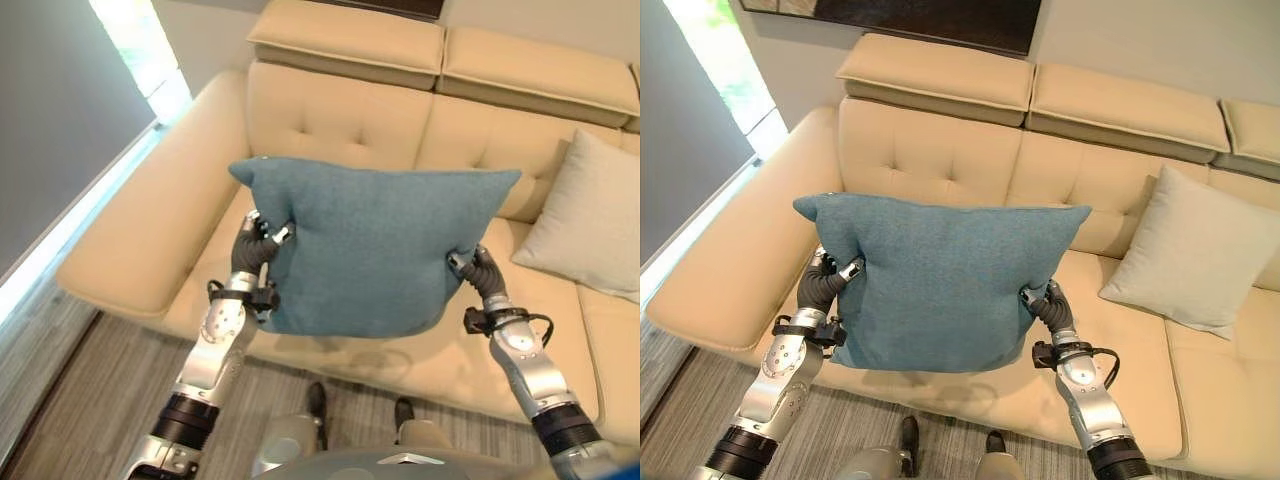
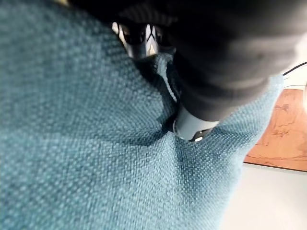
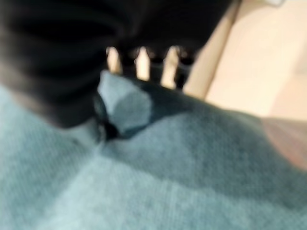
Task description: Pick up all the scattered cushions and arrange them neatly on the sofa.
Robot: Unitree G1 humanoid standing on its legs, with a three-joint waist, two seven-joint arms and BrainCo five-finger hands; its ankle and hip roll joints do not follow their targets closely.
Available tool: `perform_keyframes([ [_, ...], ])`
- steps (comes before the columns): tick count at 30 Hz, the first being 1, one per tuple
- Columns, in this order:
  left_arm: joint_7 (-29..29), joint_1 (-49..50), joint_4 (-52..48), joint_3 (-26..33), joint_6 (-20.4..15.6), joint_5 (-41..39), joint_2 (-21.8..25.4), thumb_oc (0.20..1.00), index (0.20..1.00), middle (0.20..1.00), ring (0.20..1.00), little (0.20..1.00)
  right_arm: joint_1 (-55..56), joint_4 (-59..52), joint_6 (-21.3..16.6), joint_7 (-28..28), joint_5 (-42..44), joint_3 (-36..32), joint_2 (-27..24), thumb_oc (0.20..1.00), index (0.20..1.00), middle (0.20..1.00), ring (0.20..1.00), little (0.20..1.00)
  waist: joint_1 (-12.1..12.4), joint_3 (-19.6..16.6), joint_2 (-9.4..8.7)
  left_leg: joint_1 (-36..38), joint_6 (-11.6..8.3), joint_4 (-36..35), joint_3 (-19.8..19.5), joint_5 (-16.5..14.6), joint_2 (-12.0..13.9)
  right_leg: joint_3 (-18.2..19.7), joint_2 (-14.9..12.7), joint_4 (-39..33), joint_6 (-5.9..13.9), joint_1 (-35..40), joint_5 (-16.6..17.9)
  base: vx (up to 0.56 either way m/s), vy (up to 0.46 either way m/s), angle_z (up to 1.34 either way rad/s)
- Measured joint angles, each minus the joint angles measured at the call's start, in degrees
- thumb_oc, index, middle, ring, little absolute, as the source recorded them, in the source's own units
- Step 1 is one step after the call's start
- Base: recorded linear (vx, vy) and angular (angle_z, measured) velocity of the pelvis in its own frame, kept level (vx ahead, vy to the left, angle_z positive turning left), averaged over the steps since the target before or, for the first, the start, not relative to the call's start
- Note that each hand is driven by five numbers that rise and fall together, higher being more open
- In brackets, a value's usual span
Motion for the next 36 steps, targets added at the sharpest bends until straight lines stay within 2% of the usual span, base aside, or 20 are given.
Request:
perform_keyframes([
  [1, 0.4, 0.0, 0.0, 0.4, 0.0, 0.0, 0.4, 0.200, 0.200, 0.200, 0.200, 0.200, -0.2, 0.2, 0.0, 0.0, 0.0, 0.6, 0.0, 0.200, 0.200, 0.200, 0.200, 0.200, -0.8, 0.0, 0.01, 1.1, 0.01, -1.3, 0.7, -0.2, 0.0, -3.4, -1.0, -1.8, 1.57, -0.3, 0.8, 0.07, -0.047, -0.87],
  [2, 0.4, 0.3, 0.0, 0.7, -0.2, 0.0, 0.4, 0.200, 0.200, 0.200, 0.200, 0.200, -0.5, 0.4, 0.0, 0.0, 0.0, 1.1, 0.0, 0.200, 0.200, 0.200, 0.200, 0.200, -0.3, 0.1, -0.01, 2.2, 0.14, -3.0, 1.5, 0.0, 0.2, -6.4, -1.5, -2.8, 2.08, -0.7, 1.2, 0.09, -0.059, -0.67],
  [3, 0.5, 0.6, 0.0, 1.0, -0.3, 0.0, 0.4, 0.200, 0.200, 0.200, 0.200, 0.200, -0.6, 0.4, 0.0, 0.1, 0.0, 1.4, 0.0, 0.200, 0.200, 0.200, 0.200, 0.200, 0.1, 0.0, -0.22, 2.5, 0.13, -3.4, 2.3, 0.2, 0.3, -7.8, -1.6, -4.1, 2.62, -0.7, 1.8, 0.14, -0.093, -0.45],
  [5, 0.4, 0.8, 0.1, 0.9, -0.2, 0.0, 0.0, 0.200, 0.200, 0.200, 0.200, 0.200, -0.3, 0.9, 0.0, 0.2, -0.1, 0.9, -0.3, 0.200, 0.200, 0.200, 0.200, 0.200, -1.9, 0.0, -0.56, 2.2, -0.32, -3.4, 0.5, 0.0, -0.2, -8.1, -1.1, -7.4, 3.74, -0.6, 3.3, 0.10, -0.093, 0.20],
  [6, 0.4, 0.9, 0.1, 0.2, -0.2, 0.0, -0.3, 0.200, 0.200, 0.200, 0.200, 0.200, 0.1, 0.9, 0.0, 0.2, -0.1, 0.4, -0.4, 0.200, 0.200, 0.200, 0.200, 0.200, -2.0, 0.0, -0.81, 2.4, -1.15, -3.5, 0.1, -0.2, -0.6, -7.7, -0.6, -7.8, 2.66, 0.1, 4.4, 0.09, -0.140, 0.52],
  [7, 0.4, 1.1, 0.1, -0.6, -0.2, 0.0, -0.7, 0.200, 0.200, 0.200, 0.200, 0.200, 0.7, 0.9, 0.0, 0.2, -0.1, -0.3, -0.5, 0.200, 0.200, 0.200, 0.200, 0.200, -2.1, 0.0, -0.73, 2.5, -1.28, -3.2, -0.9, 0.0, -0.6, -6.5, 0.0, -8.9, 1.75, 1.1, 6.9, 0.10, -0.140, 0.35],
  [8, 0.3, 1.4, 0.0, -0.9, -0.2, 0.0, -1.4, 0.200, 0.200, 0.200, 0.200, 0.200, 0.9, 1.2, 0.0, 0.2, -0.1, -0.5, -0.9, 0.200, 0.200, 0.200, 0.200, 0.200, -2.2, -0.2, -0.09, 2.6, -2.19, -3.5, -1.0, -0.2, 0.2, -7.1, 0.2, -9.3, 1.33, 1.6, 7.1, 0.09, -0.106, 0.22],
  [10, -0.5, 3.2, -0.1, -1.0, -0.2, 0.1, -2.7, 0.200, 0.200, 0.200, 0.200, 0.200, 1.2, 1.2, 0.0, 0.5, -0.6, -0.7, -2.5, 0.200, 0.200, 0.200, 0.200, 0.200, -1.7, -0.6, 1.01, 2.8, -3.56, -5.0, -2.3, 1.1, 2.2, -8.4, 2.8, -13.8, -0.15, 3.5, 8.7, 0.15, -0.164, 0.12],
  [13, -0.8, 3.7, -0.1, -1.1, 0.1, 0.1, -2.6, 0.200, 0.200, 0.200, 0.200, 0.200, 1.4, 1.1, 0.0, 0.6, -0.8, -1.2, -2.9, 0.200, 0.200, 0.200, 0.200, 0.200, -1.9, -0.6, 1.24, 3.6, -4.80, -6.8, -3.0, 2.3, 4.1, -9.2, 5.0, -16.3, -1.51, 4.8, 9.5, 0.08, -0.106, 0.06],
  [15, -0.8, 3.5, -0.1, -1.5, 0.1, 0.2, -3.0, 0.200, 0.200, 0.200, 0.200, 0.200, 1.4, 0.7, 0.0, 0.1, -2.3, -1.3, -3.9, 0.200, 0.200, 0.200, 0.200, 0.200, -3.2, -0.7, 1.67, 3.7, -5.27, -7.3, -3.9, 2.7, 5.1, -10.2, 6.0, -16.3, -1.99, 5.2, 9.2, 0.04, -0.070, 0.13],
  [18, -0.6, 2.3, -0.1, -2.0, 0.1, 0.2, -3.4, 0.200, 0.200, 0.200, 0.200, 0.200, 1.1, -0.7, 0.0, -0.3, -3.0, -1.6, -6.3, 0.200, 0.200, 0.200, 0.200, 0.200, -3.7, -0.3, 2.29, 3.6, -5.35, -7.4, -4.0, 2.7, 5.8, -10.3, 6.7, -16.3, -2.35, 5.1, 8.9, -0.01, -0.057, 0.02],
  [23, 3.0, -6.9, 0.2, -3.3, 0.0, 2.4, -4.0, 0.200, 0.200, 0.200, 0.200, 0.200, -5.6, -0.9, 0.0, -4.3, -4.7, -2.4, -8.5, 0.200, 0.200, 0.200, 0.200, 0.200, -5.0, 0.0, 3.31, -0.6, -5.58, -7.0, -3.7, 3.5, 5.9, -10.0, 6.9, -16.3, -3.32, 0.9, 9.7, -0.10, -0.018, -0.03],
  [28, 10.9, -25.0, 10.5, -4.6, -2.0, 2.4, -3.3, 0.200, 0.200, 0.200, 0.200, 0.200, -20.6, 3.4, 0.0, -10.1, -5.1, -0.6, -10.5, 0.200, 0.200, 0.200, 0.200, 0.200, -4.9, 1.5, 4.09, -10.0, -5.53, -4.4, -3.6, 4.3, 5.9, -9.6, 6.8, -16.2, -3.37, -7.6, 11.9, -0.10, -0.013, -0.04],
  [36, 18.8, -38.3, 18.7, -5.8, -3.3, 4.4, -2.0, 0.200, 0.200, 0.200, 0.200, 0.200, -37.3, 10.8, -0.1, -17.2, -5.3, 3.2, -11.6, 0.200, 0.200, 0.200, 0.200, 0.200, -4.8, 5.8, 4.26, -14.7, -5.61, -3.3, -3.3, 4.5, 6.0, -8.9, 7.0, -15.7, -4.23, -12.3, 13.0, -0.01, -0.014, -0.03],
])
